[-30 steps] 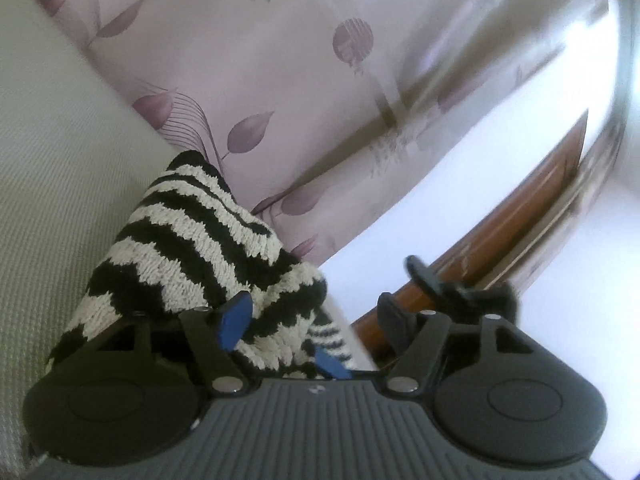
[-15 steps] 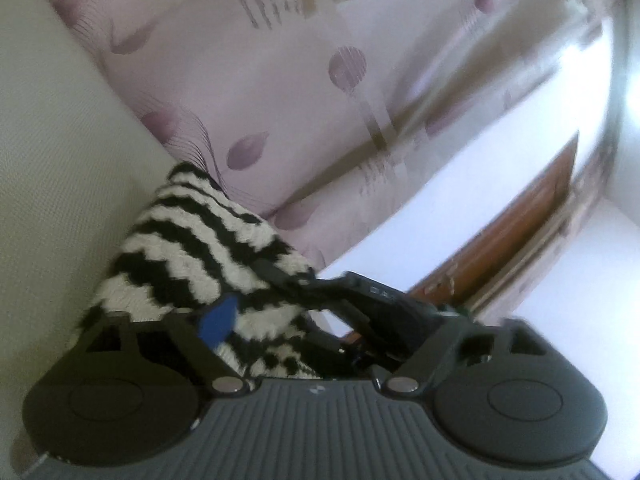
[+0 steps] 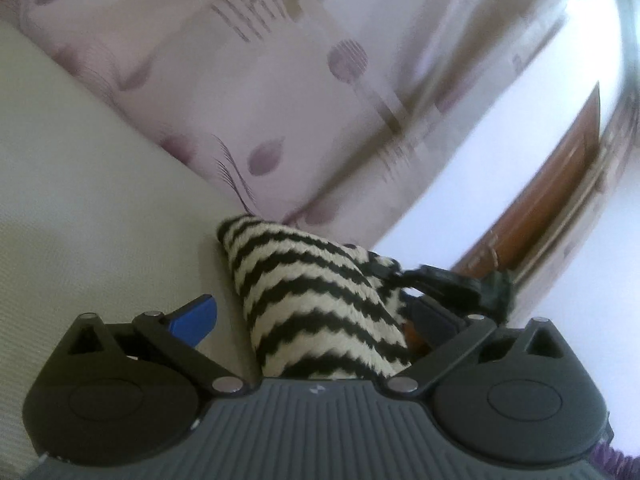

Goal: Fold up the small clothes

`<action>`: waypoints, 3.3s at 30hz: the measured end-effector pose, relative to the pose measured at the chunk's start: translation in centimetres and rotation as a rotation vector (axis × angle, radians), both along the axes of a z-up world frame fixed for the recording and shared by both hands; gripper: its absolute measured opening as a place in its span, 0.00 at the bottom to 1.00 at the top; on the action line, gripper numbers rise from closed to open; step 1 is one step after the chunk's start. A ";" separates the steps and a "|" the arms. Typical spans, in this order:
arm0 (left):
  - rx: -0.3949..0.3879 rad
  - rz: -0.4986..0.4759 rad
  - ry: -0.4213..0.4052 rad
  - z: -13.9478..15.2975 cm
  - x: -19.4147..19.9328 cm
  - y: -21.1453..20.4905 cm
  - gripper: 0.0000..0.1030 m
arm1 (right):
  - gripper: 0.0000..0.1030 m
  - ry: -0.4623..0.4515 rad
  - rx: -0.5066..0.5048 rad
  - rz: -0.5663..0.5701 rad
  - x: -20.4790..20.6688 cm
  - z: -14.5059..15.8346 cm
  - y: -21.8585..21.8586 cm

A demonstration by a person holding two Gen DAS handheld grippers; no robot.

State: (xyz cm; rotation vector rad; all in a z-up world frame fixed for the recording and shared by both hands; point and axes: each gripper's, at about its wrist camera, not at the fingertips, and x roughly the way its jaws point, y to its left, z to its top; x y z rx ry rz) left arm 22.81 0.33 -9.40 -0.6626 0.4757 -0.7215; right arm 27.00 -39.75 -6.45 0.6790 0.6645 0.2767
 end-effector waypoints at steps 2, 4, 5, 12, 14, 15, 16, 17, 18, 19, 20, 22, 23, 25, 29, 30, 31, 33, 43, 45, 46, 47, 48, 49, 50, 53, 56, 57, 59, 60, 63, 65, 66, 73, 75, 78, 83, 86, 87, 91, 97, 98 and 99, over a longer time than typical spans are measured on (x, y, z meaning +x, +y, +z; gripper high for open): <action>0.039 -0.027 -0.022 0.3 0.1 -1.9 0.99 | 0.17 0.026 -0.026 -0.011 0.4 -0.9 -1.7; 0.100 -0.045 -0.048 0.6 0.1 -3.7 0.99 | 0.17 0.051 -0.073 -0.019 0.7 -2.1 -2.7; 0.126 -0.058 -0.061 0.7 0.2 -4.5 0.99 | 0.17 0.051 -0.096 -0.018 0.8 -2.6 -3.3; 0.227 -0.105 -0.160 1.0 0.4 -9.0 0.99 | 0.18 0.031 -0.194 0.005 0.9 -3.4 -4.4; 0.260 -0.112 -0.196 0.9 0.8 -10.3 0.99 | 0.18 0.016 -0.264 0.028 1.4 -3.0 -4.0; 0.267 -0.125 -0.201 0.7 0.7 -10.8 0.99 | 0.18 0.017 -0.301 0.037 1.8 -3.1 -3.7; 0.274 -0.140 -0.200 0.5 0.9 -11.3 0.98 | 0.18 0.024 -0.324 0.050 2.1 -3.3 -3.4; 0.284 -0.150 -0.189 0.1 1.1 -11.8 0.97 | 0.18 0.044 -0.359 0.069 2.4 -3.9 -3.0; 0.287 -0.156 -0.176 -0.2 1.1 -12.0 0.97 | 0.21 0.062 -0.393 0.072 2.6 -4.4 -2.8; 0.288 -0.162 -0.169 -0.4 1.3 -12.4 0.97 | 0.23 0.066 -0.396 0.058 2.4 -4.9 -2.9; 0.294 -0.162 -0.171 -0.7 1.2 -12.6 0.97 | 0.30 0.063 -0.347 0.031 2.0 -5.0 -3.7; 0.308 -0.165 -0.171 -1.0 1.3 -13.0 0.97 | 0.35 0.040 -0.201 -0.073 0.1 -4.9 -6.1; 0.311 -0.165 -0.170 -1.2 1.2 -13.0 0.97 | 0.36 0.012 -0.159 -0.108 -1.2 -4.6 -7.0; 0.306 -0.161 -0.170 -1.5 1.0 -12.8 0.98 | 0.36 -0.080 -0.086 -0.113 -4.9 -3.6 -8.1; 0.273 -0.151 -0.184 -2.3 0.6 -12.4 0.99 | 0.36 -0.160 -0.064 0.099 -11.0 -2.6 -6.4; 0.266 -0.149 -0.184 -2.5 0.5 -12.3 0.99 | 0.36 -0.151 -0.081 0.143 -11.9 -2.8 -5.7; 0.257 -0.147 -0.181 -2.6 0.4 -12.1 0.99 | 0.36 -0.136 -0.114 0.175 -12.5 -3.1 -5.0; 0.247 -0.142 -0.175 -2.5 0.5 -12.0 0.99 | 0.38 -0.078 -0.207 0.218 -12.8 -4.1 -3.3; 0.220 -0.094 -0.119 -3.0 0.3 -11.0 1.00 | 0.13 -0.059 -0.127 0.124 -15.3 -5.4 -5.5; 0.220 -0.078 -0.136 -2.9 0.0 -10.9 0.99 | 0.13 -0.024 -0.136 0.106 -15.7 -6.0 -6.3; 0.229 -0.058 -0.152 -2.8 -0.2 -10.9 0.99 | 0.13 -0.012 -0.107 0.115 -15.8 -6.6 -6.7; 0.241 -0.033 -0.173 -2.5 -0.5 -10.9 0.99 | 0.13 -0.009 -0.085 0.117 -15.8 -6.9 -6.8; 0.256 -0.004 -0.193 -2.2 -0.9 -11.0 0.98 | 0.13 -0.007 -0.083 0.114 -15.5 -7.0 -6.7; 0.275 0.030 -0.217 -1.7 -1.3 -11.2 0.97 | 0.13 -0.009 -0.085 0.114 -15.4 -6.9 -6.7; 0.285 0.041 -0.239 -1.0 -1.5 -11.5 0.97 | 0.13 -0.014 -0.083 0.120 -15.2 -6.8 -6.6; 0.325 -0.003 -0.306 0.8 -1.9 -13.5 0.86 | 0.13 -0.009 -0.105 0.128 -14.9 -6.9 -6.0; 0.413 -0.077 -0.376 1.3 -1.6 -16.3 0.71 | 0.13 -0.001 -0.082 0.124 -15.0 -7.2 -6.3; 0.444 -0.105 -0.370 1.0 -1.2 -17.2 0.64 | 0.13 0.000 -0.071 0.123 -15.2 -7.4 -6.5; 0.476 -0.140 -0.309 -0.3 0.0 -18.0 0.57 | 0.13 -0.001 -0.049 0.116 -15.4 -7.6 -6.7; 0.478 -0.144 -0.289 -0.9 0.3 -18.1 0.53 | 0.13 0.000 -0.041 0.115 -15.4 -7.8 -6.9; 0.415 -0.182 -0.234 -2.4 0.8 -17.2 0.54 | 0.15 0.006 -0.023 0.118 -15.5 -7.5 -7.1; 0.395 -0.192 -0.224 -2.7 1.0 -17.0 0.55 | 0.19 0.010 -0.021 0.112 -15.2 -6.5 -7.4; 0.386 -0.192 -0.220 -2.8 1.2 -16.9 0.55 | 0.19 -0.008 -0.037 0.094 -15.1 -5.5 -7.6; 0.357 -0.197 -0.216 -3.0 1.2 -16.8 0.55 | 0.19 -0.219 -0.250 0.166 -7.9 2.2 -3.0; 0.349 -0.196 -0.215 -3.0 1.1 -16.5 0.55 | 0.19 -0.200 -0.373 0.200 -4.4 1.8 -0.4; 0.335 -0.197 -0.209 -3.0 1.1 -16.1 0.56 | 0.18 -0.140 -0.502 0.248 0.0 -0.5 2.0; 0.309 -0.209 -0.200 -3.2 1.2 -15.6 0.56 | 0.13 -0.020 -0.655 0.156 1.8 -5.2 1.0; 0.304 -0.206 -0.198 -3.4 1.2 -15.5 0.56 | 0.14 -0.010 -0.542 0.119 1.5 -5.0 -0.4; 0.301 -0.206 -0.198 -3.4 1.2 -15.5 0.56 | 0.14 -0.029 -0.518 0.116 1.1 -4.4 -0.4; 0.301 -0.204 -0.200 -3.5 1.2 -15.6 0.56 | 0.16 -0.149 -0.535 0.097 -3.4 -1.7 0.4; 0.311 -0.203 -0.205 -3.3 1.2 -15.8 0.56 | 0.15 -0.138 -0.729 0.140 -10.4 -3.6 2.3; 0.319 -0.205 -0.209 -3.3 1.1 -15.9 0.57 | 0.15 -0.086 -0.742 0.142 -10.9 -4.9 2.1; 0.333 -0.201 -0.217 -3.2 0.9 -16.0 0.57 | 0.15 -0.096 -0.709 0.116 -11.4 -5.9 1.6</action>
